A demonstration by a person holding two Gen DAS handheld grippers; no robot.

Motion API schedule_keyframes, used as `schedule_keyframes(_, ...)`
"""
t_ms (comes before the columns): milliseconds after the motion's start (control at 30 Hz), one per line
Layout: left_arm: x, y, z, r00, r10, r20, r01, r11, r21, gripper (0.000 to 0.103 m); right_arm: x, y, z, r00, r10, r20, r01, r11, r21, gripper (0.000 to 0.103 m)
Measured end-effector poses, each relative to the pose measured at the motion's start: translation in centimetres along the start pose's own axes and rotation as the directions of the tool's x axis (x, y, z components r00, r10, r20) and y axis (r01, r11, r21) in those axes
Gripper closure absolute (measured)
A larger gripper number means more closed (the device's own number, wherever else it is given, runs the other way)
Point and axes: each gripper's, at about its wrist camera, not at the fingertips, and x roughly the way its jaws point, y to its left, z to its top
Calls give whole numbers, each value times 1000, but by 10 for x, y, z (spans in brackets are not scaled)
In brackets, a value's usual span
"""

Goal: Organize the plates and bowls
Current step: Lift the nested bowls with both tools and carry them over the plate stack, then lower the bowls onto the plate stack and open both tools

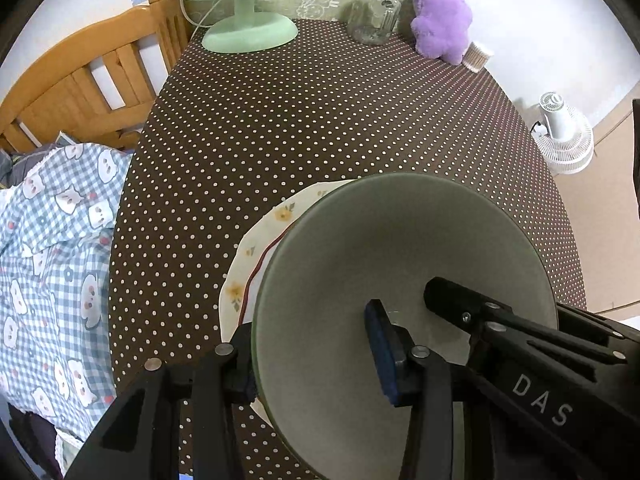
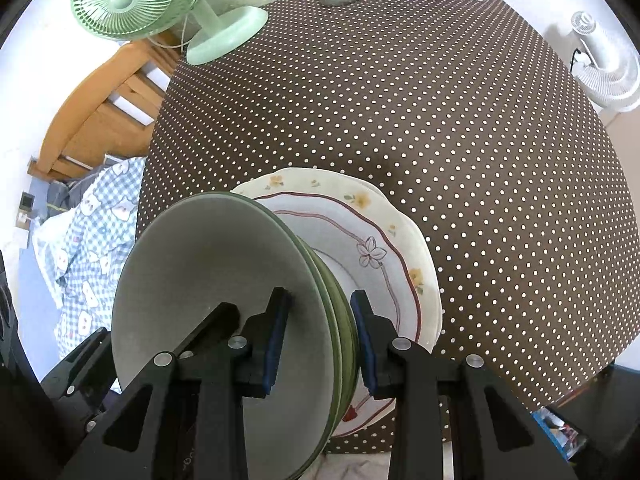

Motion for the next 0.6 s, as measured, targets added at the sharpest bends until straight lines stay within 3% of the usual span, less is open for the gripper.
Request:
schedule_keyframes(267,-1,-2,-3,1000,3,22,-4,1000,30,59,-3,0,-6,999,1,32,-1,1000,1,67)
schedule_keyframes(367,-2,-1,-4,1000,16,26,-17,999,37,54,-5,2,-8,999,-18,43,19,1000,-9,67)
schedule_keyframes(533,-4,1,-8,998,42,37,-43,998,42,37,-9,3,-12,996,-55,65,57,998,-28,67)
schedule_keyframes(600,-5,2,-11,998,46,43,-47,998,37,35,-10,1,-13,996,-65,68,67,997,-33,64)
